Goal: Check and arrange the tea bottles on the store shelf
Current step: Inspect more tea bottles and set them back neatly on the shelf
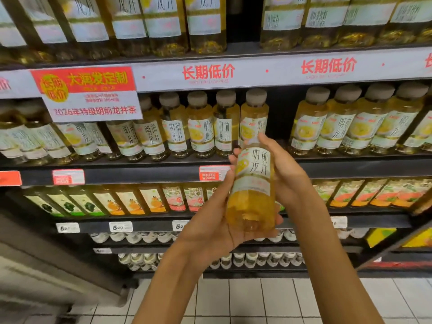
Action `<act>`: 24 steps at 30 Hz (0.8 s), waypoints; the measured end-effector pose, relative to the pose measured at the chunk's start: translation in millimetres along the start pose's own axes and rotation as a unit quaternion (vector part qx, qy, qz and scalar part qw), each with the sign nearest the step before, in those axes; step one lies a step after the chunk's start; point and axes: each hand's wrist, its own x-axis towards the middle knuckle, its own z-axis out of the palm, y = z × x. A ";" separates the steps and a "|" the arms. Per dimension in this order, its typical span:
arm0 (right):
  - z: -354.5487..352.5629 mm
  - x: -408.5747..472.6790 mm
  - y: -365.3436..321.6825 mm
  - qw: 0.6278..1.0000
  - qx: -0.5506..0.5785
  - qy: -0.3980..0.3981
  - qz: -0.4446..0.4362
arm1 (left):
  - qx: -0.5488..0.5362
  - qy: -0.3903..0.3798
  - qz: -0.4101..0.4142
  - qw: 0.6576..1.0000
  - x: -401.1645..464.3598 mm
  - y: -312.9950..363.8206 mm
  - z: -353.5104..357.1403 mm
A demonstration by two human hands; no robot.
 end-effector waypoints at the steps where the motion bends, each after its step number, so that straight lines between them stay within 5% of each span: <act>1: -1.5 0.3 2.7 1.000 0.004 0.007 0.023 | -0.012 -0.025 -0.011 1.000 -1.5 3.3 -1.0; 5: -7.5 1.1 8.0 0.994 -0.039 0.052 0.087 | -0.037 -0.071 -0.015 0.997 -5.7 8.9 0.0; 10: -7.9 2.8 -3.6 0.994 -0.104 0.046 0.002 | 0.004 -0.034 -0.005 0.999 -0.3 4.3 4.1; 15: 0.2 -5.6 -22.0 0.985 -0.139 -0.005 -0.099 | 0.240 0.064 0.054 0.967 8.2 -4.1 12.9; 21: -12.1 -23.6 -32.3 0.914 -0.335 -0.061 -0.220 | 0.302 0.109 0.171 0.932 27.2 -10.7 8.9; 24: -18.8 -33.3 -36.5 0.893 -0.336 -0.142 -0.265 | 0.323 0.111 0.242 0.908 42.8 -16.9 2.0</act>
